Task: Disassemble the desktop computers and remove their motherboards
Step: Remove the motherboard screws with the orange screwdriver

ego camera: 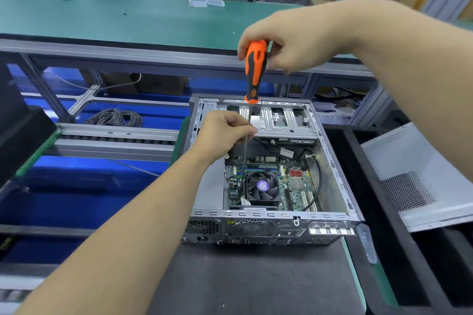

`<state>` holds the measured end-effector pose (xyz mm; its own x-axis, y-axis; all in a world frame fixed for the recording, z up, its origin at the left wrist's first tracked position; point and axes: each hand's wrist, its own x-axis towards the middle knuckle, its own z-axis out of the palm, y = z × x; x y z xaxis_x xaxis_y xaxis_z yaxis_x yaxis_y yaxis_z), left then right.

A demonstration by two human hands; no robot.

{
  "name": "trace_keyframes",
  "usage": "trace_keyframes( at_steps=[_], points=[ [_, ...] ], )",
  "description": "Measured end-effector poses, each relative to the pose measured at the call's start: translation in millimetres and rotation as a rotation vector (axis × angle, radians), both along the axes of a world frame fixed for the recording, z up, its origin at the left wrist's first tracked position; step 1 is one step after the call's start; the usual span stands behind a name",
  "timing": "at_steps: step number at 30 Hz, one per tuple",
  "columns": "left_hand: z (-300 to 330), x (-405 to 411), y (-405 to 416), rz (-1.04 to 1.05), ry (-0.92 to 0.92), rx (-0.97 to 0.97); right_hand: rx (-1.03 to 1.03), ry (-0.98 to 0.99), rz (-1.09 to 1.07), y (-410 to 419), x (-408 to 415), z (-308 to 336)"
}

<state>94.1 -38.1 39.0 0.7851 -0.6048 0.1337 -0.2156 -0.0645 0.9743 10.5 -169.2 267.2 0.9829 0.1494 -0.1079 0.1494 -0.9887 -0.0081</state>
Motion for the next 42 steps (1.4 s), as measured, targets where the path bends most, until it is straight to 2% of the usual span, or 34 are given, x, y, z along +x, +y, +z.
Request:
trace_keyframes(
  at_steps=[2,3,5,6,11,14,16,18,20,23,25,27,30,34,36,40,42],
  points=[
    [0.8,0.4,-3.4,-0.006,-0.031,0.005,0.007,0.065,-0.11,4.7,1.1,-0.5],
    [1.2,-1.1,-5.3,-0.013,-0.042,0.007,-0.077,0.039,-0.135,6.6,5.0,-3.3],
    [1.6,-4.1,-7.4,-0.022,-0.062,0.009,-0.292,-0.125,-0.094,7.0,9.4,-7.3],
    [2.0,-5.1,-7.6,-0.031,-0.074,0.007,-0.319,-0.161,-0.055,7.0,8.8,-9.6],
    [9.0,-3.0,-6.5,-0.114,-0.022,0.012,-0.075,-0.106,0.068,-2.4,-1.7,-6.0],
    [8.9,-2.2,-6.5,-0.065,0.003,-0.01,-0.038,-0.061,-0.089,-3.9,5.6,-5.7],
    [6.4,-1.8,-5.5,-0.039,0.02,-0.024,-0.118,-0.049,-0.227,-3.1,9.2,-7.5],
    [4.4,-1.8,-4.2,-0.035,0.019,-0.034,-0.153,-0.105,-0.126,-3.6,9.2,-10.0],
    [5.7,-2.8,-2.9,-0.019,0.003,-0.015,-0.041,-0.071,-0.025,-5.2,3.4,-7.1],
    [8.8,-3.2,-6.6,-0.005,-0.026,0.007,0.1,0.063,-0.112,-3.0,-0.8,-2.7],
    [9.1,-6.2,-10.3,-0.002,-0.039,-0.001,-0.034,-0.025,-0.18,0.8,3.1,-12.2],
    [7.5,-10.0,-12.0,0.025,-0.038,-0.018,-0.203,-0.19,-0.103,1.9,3.9,-22.4],
    [7.1,-11.3,-11.9,0.08,-0.064,-0.014,-0.067,-0.165,0.056,-2.7,-4.8,-23.3],
    [9.5,-18.2,-14.8,0.088,-0.094,-0.01,0.263,-0.135,-0.008,-10.6,-16.9,-26.3],
    [14.0,-24.6,-17.7,0.114,-0.109,-0.039,0.383,-0.225,-0.066,-9.8,-23.1,-35.3],
    [38.7,-37.2,-34.1,0.116,-0.157,-0.122,0.525,-0.593,-0.157,-11.3,-41.1,-36.9],
    [50.1,-47.0,-48.8,0.092,-0.189,-0.157,0.568,-0.666,-0.161,-18.9,-51.9,-26.0]
  ],
)
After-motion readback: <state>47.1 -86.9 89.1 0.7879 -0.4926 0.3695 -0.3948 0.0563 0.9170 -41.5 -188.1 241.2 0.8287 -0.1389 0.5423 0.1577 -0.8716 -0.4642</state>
